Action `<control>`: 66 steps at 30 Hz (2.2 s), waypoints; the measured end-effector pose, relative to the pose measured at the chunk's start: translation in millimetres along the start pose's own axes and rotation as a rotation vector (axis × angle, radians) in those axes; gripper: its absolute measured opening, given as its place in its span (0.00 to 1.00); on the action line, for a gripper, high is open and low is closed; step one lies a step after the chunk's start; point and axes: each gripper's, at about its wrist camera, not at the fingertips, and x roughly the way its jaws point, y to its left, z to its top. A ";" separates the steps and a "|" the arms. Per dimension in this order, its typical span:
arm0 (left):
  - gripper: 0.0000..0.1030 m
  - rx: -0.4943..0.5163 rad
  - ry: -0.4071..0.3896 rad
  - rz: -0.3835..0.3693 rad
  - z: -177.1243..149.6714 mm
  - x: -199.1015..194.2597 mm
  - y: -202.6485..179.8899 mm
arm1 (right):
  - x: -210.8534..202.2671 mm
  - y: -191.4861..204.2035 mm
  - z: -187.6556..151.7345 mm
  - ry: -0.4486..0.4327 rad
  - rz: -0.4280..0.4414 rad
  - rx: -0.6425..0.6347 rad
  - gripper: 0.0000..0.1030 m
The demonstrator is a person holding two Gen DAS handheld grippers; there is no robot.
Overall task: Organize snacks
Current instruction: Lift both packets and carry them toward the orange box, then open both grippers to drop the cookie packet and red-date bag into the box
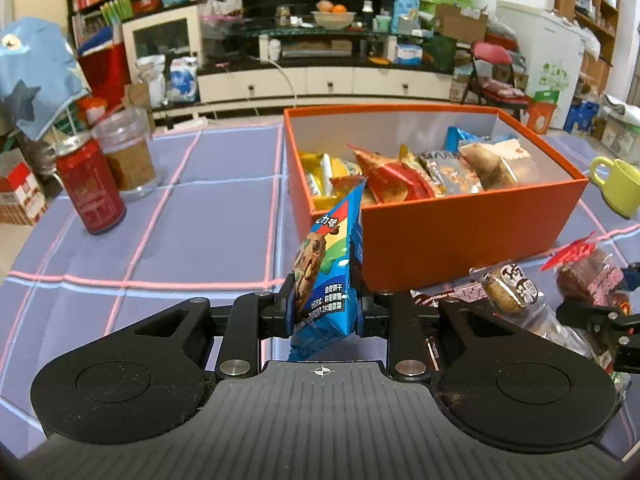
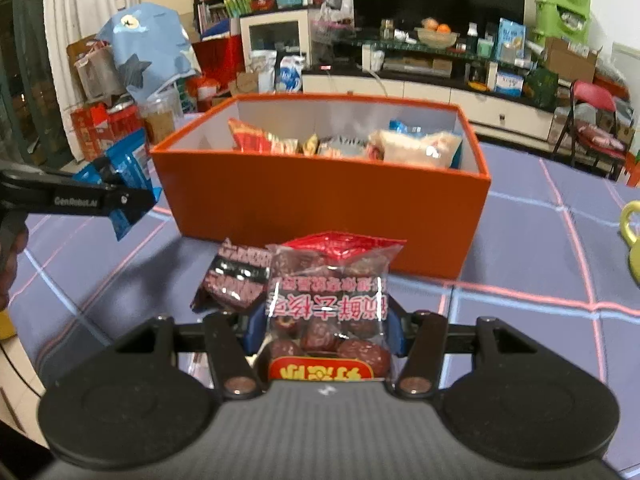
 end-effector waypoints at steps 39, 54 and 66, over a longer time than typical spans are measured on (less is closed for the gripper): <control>0.00 -0.126 -0.143 0.125 52.9 -22.9 1.4 | -24.3 22.3 27.3 -0.122 0.002 -0.019 0.55; 0.00 -0.180 -0.130 0.068 75.1 3.6 -16.4 | -28.9 -15.9 82.3 -0.229 -0.053 0.085 0.55; 0.00 -0.163 -0.095 0.024 85.0 41.0 -27.0 | 56.2 -30.4 125.0 -0.182 -0.005 0.133 0.55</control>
